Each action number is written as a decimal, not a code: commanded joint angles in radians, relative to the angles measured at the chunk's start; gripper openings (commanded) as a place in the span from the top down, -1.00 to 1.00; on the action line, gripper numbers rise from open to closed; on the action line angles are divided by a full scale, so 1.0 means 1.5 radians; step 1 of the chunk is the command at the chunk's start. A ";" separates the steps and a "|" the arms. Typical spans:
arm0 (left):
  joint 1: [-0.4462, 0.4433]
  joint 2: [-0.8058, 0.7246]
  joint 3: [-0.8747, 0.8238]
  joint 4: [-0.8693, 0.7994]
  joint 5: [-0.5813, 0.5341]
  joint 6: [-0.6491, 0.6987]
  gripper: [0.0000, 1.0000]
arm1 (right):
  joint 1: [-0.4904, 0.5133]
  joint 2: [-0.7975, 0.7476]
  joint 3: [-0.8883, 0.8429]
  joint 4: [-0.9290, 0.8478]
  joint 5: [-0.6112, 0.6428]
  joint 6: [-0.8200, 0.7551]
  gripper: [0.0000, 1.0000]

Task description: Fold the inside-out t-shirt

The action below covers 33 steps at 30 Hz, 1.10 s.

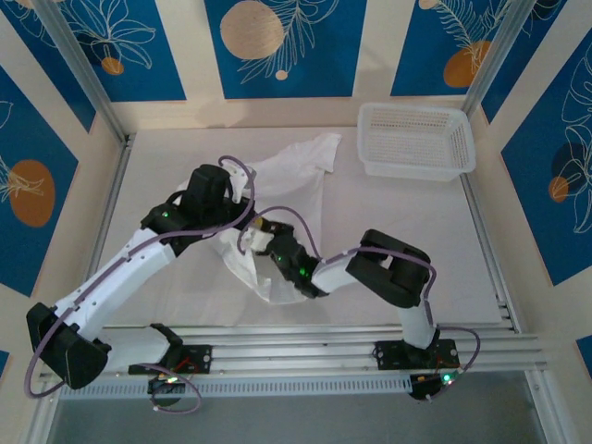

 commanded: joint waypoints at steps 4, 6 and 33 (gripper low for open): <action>0.010 0.015 0.073 0.023 0.269 -0.082 0.95 | -0.141 -0.038 0.110 -0.142 0.009 0.129 1.00; 0.010 0.038 0.126 0.016 0.290 -0.140 0.89 | -0.144 -0.038 0.093 -0.102 0.014 0.122 1.00; 0.010 0.162 0.424 -0.019 0.261 -0.231 0.99 | -0.085 -0.041 0.150 -0.589 -0.297 0.671 1.00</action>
